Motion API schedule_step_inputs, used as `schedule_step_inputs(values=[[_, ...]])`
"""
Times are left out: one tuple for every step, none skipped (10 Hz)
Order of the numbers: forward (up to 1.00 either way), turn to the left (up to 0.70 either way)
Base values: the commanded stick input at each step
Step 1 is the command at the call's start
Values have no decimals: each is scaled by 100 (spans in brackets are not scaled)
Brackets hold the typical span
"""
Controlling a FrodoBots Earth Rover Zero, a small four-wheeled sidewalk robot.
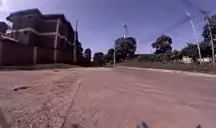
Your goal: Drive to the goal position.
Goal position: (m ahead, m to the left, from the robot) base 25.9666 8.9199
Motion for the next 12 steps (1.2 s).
schedule_step_inputs(values=[[100, 40], [100, 34], [100, 0], [100, 0], [100, 0], [100, 0], [100, 0], [100, 0], [100, 0], [100, 0], [100, 0], [100, 0]])
